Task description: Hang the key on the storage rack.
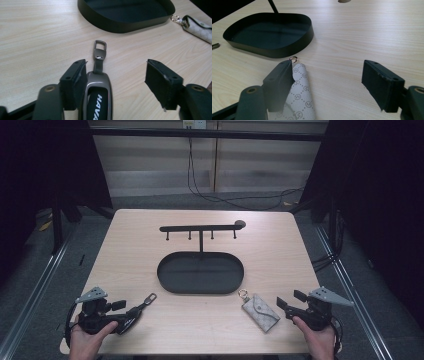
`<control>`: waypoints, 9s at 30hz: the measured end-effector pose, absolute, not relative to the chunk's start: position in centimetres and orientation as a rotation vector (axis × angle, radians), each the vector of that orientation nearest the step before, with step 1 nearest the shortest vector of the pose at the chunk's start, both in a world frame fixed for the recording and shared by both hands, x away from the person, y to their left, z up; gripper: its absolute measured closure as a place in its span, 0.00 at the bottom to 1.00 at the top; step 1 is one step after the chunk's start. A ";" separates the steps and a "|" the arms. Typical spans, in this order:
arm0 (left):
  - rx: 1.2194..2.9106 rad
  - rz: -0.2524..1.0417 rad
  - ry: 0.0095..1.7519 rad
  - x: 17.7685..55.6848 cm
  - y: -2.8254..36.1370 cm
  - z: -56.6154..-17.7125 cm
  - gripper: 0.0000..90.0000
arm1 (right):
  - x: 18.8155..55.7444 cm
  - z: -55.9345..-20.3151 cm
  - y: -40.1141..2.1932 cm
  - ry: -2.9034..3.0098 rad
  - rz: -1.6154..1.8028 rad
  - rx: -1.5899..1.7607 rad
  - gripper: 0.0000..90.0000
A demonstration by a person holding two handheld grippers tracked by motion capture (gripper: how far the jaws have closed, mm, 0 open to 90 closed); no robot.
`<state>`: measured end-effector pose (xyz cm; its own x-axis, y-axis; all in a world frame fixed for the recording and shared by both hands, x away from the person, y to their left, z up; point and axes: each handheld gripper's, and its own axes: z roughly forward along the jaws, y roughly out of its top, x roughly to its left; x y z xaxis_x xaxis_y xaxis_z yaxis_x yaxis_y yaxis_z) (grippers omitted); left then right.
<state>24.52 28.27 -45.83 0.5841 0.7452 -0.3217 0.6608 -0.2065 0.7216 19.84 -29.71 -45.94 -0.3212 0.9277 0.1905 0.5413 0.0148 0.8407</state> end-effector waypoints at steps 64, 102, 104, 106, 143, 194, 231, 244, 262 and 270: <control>2.565 -0.024 1.122 33.3 22.0 -43.5 0.55 | 20.3 -46.5 -29.6 1.960 1.218 1.560 0.26; 2.786 -0.115 1.060 35.3 19.2 -46.4 0.76 | 20.6 -46.8 -29.6 1.977 1.201 1.581 0.25; 2.805 -0.103 1.052 35.2 18.8 -46.5 0.76 | 20.6 -46.8 -29.6 1.976 1.201 1.580 0.25; 2.826 -0.078 1.048 35.1 18.5 -46.4 0.75 | 20.6 -46.8 -29.6 1.974 1.201 1.581 0.25; 2.870 -0.120 1.067 35.9 18.1 -45.3 0.79 | 20.7 -46.9 -29.4 1.992 1.171 1.587 0.25; 2.691 -0.007 1.096 35.9 22.2 -35.9 0.79 | 20.7 -47.0 -29.5 1.988 1.172 1.601 0.24; 2.726 0.030 1.078 36.5 21.2 -30.2 0.78 | 20.7 -47.0 -29.5 1.980 1.167 1.601 0.23; 2.718 0.019 1.119 37.6 19.9 -29.8 0.78 | 20.7 -47.0 -29.6 1.983 1.169 1.602 0.23; 2.717 0.029 1.150 38.9 18.0 -28.8 0.78 | 20.7 -47.0 -29.5 1.991 1.176 1.601 0.20; 2.717 0.002 1.129 39.7 16.6 -28.8 0.78 | 20.7 -46.9 -29.6 1.992 1.189 1.594 0.17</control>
